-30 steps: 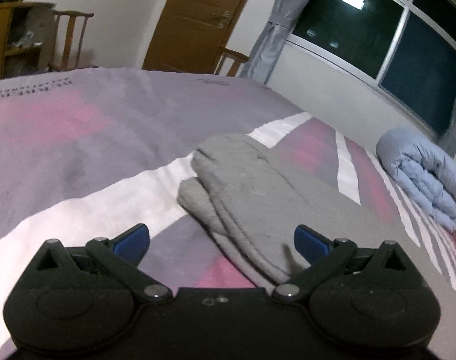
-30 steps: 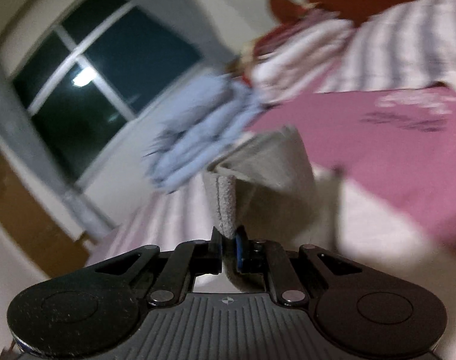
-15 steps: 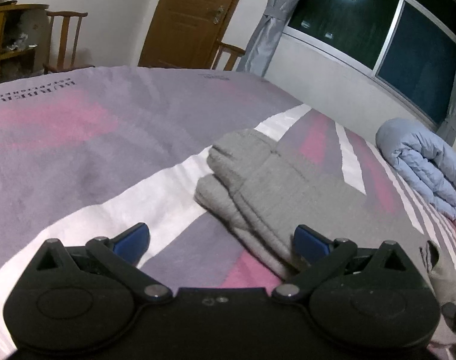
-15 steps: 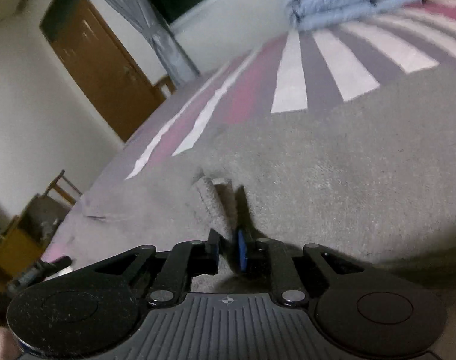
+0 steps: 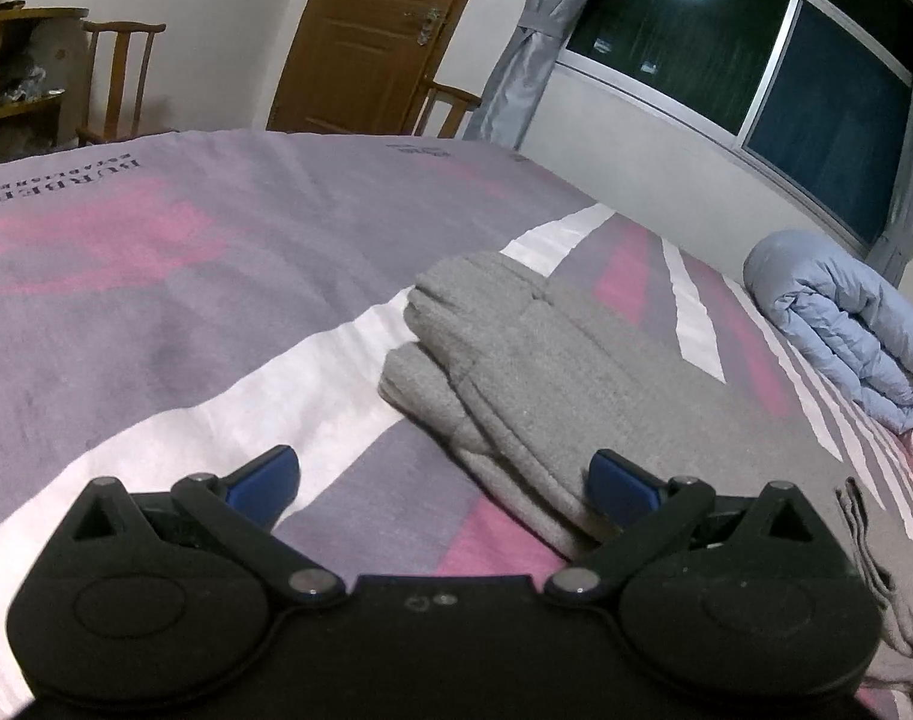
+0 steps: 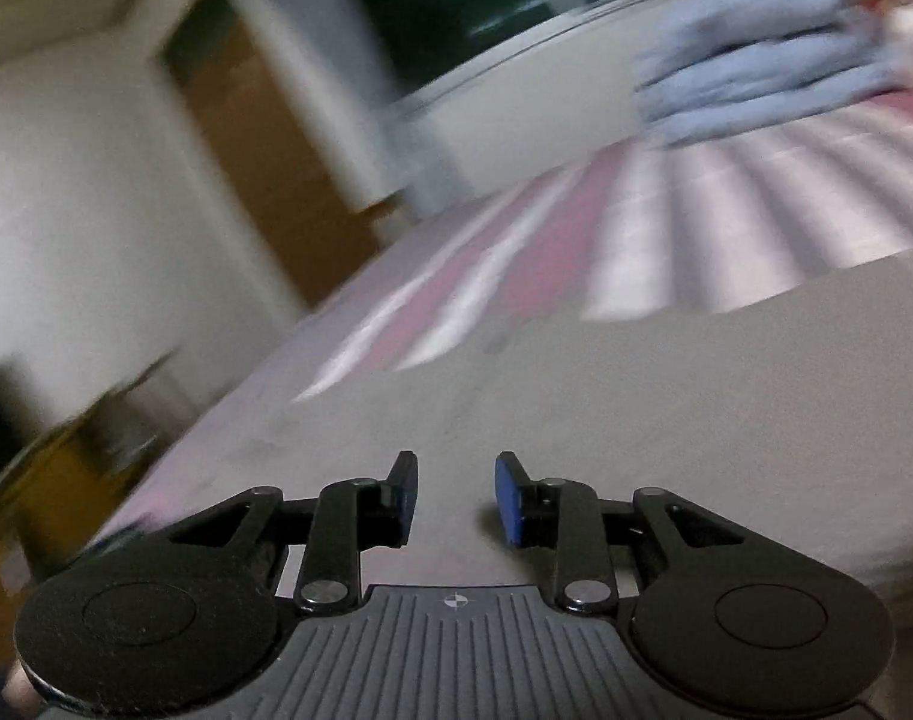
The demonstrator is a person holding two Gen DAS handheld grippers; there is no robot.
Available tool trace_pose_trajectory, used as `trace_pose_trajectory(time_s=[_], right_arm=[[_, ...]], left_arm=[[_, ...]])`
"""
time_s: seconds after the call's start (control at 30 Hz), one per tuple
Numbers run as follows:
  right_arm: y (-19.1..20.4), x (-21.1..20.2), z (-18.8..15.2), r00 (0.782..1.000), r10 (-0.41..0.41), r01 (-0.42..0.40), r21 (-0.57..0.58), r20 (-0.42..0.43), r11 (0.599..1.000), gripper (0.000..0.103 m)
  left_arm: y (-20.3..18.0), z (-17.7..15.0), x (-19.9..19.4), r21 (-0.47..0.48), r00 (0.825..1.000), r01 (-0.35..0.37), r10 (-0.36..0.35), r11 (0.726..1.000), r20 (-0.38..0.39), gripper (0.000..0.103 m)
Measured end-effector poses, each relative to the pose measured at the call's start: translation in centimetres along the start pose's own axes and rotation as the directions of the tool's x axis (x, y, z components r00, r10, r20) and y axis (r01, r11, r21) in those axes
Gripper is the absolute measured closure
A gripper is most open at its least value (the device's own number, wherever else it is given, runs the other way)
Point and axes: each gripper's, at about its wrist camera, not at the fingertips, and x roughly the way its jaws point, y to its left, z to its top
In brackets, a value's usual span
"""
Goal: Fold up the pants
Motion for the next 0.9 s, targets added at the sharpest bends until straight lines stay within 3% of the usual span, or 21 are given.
trace_pose_trajectory(time_s=[0.07, 0.13, 0.17, 0.2, 0.3, 0.37, 0.43, 0.53, 0.63, 0.7, 0.8, 0.9], right_arm=[[-1.1, 0.8, 0.8, 0.984, -0.176, 0.176, 0.046, 0.011, 0.983, 0.074], [-1.8, 2.6, 0.9, 0.955, -0.295, 0.297, 0.072, -0.029, 0.952, 0.074], [-1.7, 3.6, 0.4, 0.959, -0.275, 0.28, 0.076, -0.061, 0.957, 0.074], [-1.1, 4.2, 0.0, 0.975, -0.204, 0.211, 0.072, -0.089, 0.975, 0.074], [2.0, 5.0, -0.7, 0.988, -0.029, 0.02, -0.062, -0.152, 0.998, 0.074], [2.6, 4.9, 0.1, 0.993, -0.03, 0.021, -0.086, -0.112, 0.996, 0.074], [1.7, 4.3, 1.5, 0.997, -0.028, 0.025, -0.037, -0.077, 0.999, 0.074], [0.7, 4.1, 2.1, 0.99, 0.068, -0.055, 0.105, -0.125, 0.993, 0.074], [0.8, 3.2, 1.8, 0.992, 0.059, -0.05, 0.08, -0.116, 0.996, 0.074], [1.9, 2.6, 1.3, 0.996, -0.005, 0.003, -0.023, -0.092, 1.0, 0.074], [3.9, 2.8, 0.2, 0.993, -0.026, 0.007, -0.157, -0.117, 0.988, 0.074], [5.7, 3.5, -0.8, 0.991, -0.048, 0.011, -0.27, -0.128, 0.963, 0.074]], left_arm=[[-0.1, 0.0, 0.0, 0.006, 1.0, -0.006, 0.006, 1.0, -0.002, 0.006], [-0.2, 0.0, 0.1, 0.009, 1.0, -0.007, 0.007, 1.0, -0.002, 0.006], [-0.3, 0.0, 0.1, 0.01, 1.0, -0.008, 0.008, 1.0, -0.003, 0.006], [-0.3, 0.0, 0.1, 0.01, 1.0, -0.008, 0.008, 1.0, -0.003, 0.006], [-0.2, 0.0, 0.2, 0.009, 1.0, -0.002, 0.002, 1.0, -0.005, 0.006], [-0.2, -0.1, 0.3, 0.007, 1.0, -0.001, 0.001, 1.0, -0.006, 0.006], [-0.1, 0.0, 0.3, 0.007, 1.0, -0.001, 0.001, 1.0, -0.007, 0.006], [-0.2, 0.0, 0.5, 0.011, 1.0, 0.002, -0.002, 1.0, -0.007, 0.006], [-0.2, 0.0, 0.5, 0.014, 1.0, 0.001, -0.001, 1.0, -0.007, 0.006], [-0.2, 0.0, 0.3, 0.016, 1.0, 0.002, -0.002, 1.0, -0.005, 0.006], [0.1, 0.1, -0.3, 0.006, 1.0, 0.003, -0.003, 1.0, -0.006, 0.006], [0.7, 0.4, -1.3, -0.033, 0.997, 0.077, -0.077, 0.997, -0.004, 0.006]])
